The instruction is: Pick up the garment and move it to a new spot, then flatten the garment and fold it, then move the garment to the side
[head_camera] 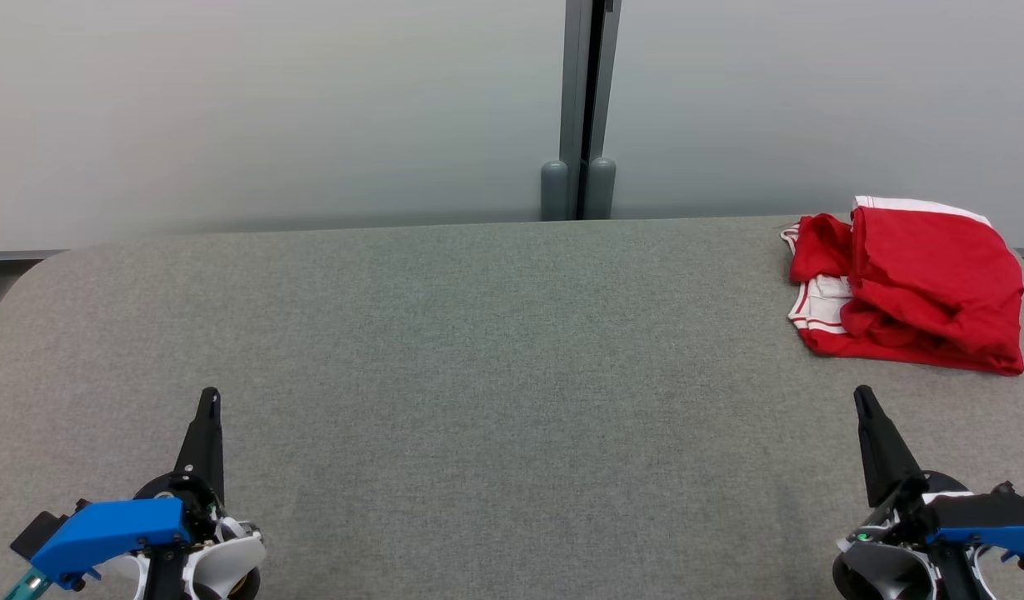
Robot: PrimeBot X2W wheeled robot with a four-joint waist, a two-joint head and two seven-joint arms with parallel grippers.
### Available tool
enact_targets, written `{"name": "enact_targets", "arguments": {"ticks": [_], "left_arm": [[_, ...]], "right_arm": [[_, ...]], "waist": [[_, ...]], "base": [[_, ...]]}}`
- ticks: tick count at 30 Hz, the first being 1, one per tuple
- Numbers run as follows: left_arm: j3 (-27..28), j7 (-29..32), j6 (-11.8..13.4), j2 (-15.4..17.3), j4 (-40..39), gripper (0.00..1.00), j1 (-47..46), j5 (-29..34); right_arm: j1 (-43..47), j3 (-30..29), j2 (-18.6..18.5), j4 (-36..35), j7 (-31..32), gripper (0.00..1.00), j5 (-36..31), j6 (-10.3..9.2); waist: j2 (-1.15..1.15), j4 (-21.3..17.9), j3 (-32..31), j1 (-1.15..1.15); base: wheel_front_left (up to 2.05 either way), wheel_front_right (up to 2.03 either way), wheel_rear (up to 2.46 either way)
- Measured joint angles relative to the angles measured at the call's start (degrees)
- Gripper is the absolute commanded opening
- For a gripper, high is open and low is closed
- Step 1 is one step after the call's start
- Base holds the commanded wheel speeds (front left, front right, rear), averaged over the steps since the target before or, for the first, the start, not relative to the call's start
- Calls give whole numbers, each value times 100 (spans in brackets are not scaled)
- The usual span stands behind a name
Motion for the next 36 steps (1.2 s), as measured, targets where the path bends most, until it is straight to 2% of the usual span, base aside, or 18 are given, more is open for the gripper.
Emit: {"name": "enact_targets", "arguments": {"ticks": [36], "left_arm": [[0,-1,0,0,0,0,0,0]], "right_arm": [[-1,0,0,0,0,0,0,0]], "waist": [[-1,0,0,0]], "base": [[0,0,0]]}}
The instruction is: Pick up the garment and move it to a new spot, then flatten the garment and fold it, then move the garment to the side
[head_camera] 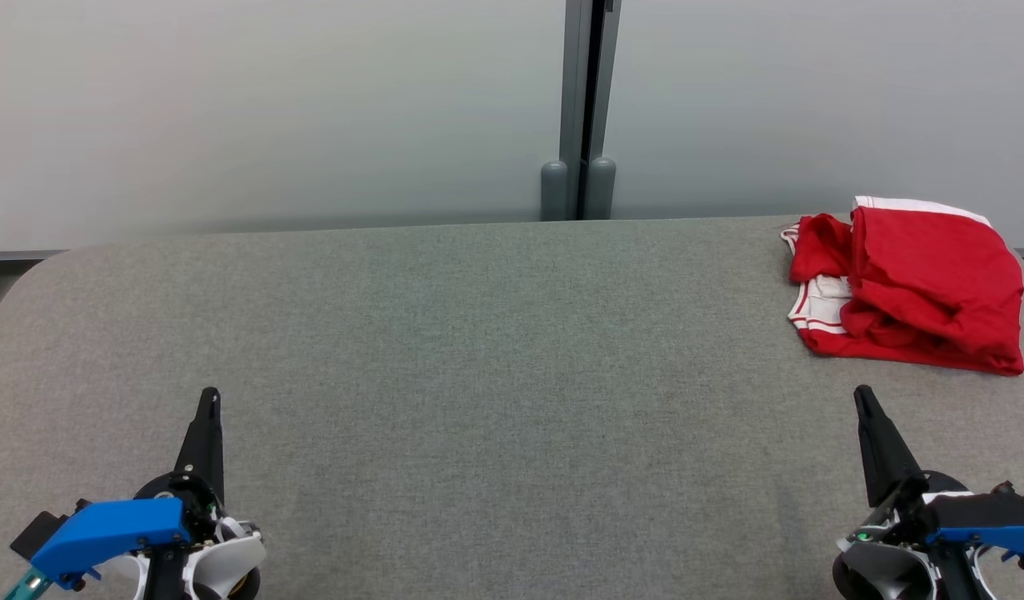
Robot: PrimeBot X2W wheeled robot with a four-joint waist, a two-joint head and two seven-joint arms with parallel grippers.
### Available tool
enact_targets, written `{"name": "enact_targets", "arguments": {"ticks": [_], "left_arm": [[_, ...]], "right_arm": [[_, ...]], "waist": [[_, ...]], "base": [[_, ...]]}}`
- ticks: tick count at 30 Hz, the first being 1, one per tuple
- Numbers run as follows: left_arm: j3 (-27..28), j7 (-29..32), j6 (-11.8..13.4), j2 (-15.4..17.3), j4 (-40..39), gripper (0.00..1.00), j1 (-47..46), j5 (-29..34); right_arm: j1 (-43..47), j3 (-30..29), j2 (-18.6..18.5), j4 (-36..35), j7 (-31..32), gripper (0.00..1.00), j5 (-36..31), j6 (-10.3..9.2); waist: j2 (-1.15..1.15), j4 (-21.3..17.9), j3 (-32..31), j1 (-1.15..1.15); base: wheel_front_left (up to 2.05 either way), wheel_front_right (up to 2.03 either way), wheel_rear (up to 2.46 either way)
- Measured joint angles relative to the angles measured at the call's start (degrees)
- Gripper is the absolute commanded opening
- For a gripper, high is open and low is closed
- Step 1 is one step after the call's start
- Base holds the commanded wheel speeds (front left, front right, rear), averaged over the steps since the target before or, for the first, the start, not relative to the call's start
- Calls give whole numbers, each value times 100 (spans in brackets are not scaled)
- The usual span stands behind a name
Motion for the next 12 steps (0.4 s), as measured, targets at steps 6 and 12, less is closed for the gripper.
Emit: {"name": "enact_targets", "arguments": {"ticks": [6,12], "left_arm": [[0,1,0,0,0,0,-1,0],[0,1,0,0,0,0,-1,0]], "right_arm": [[-1,0,0,0,1,0,0,0],[-1,0,0,0,0,0,0,0]], "waist": [[0,0,0,0],[0,0,0,0]], "base": [[0,0,0],[0,0,0]]}}
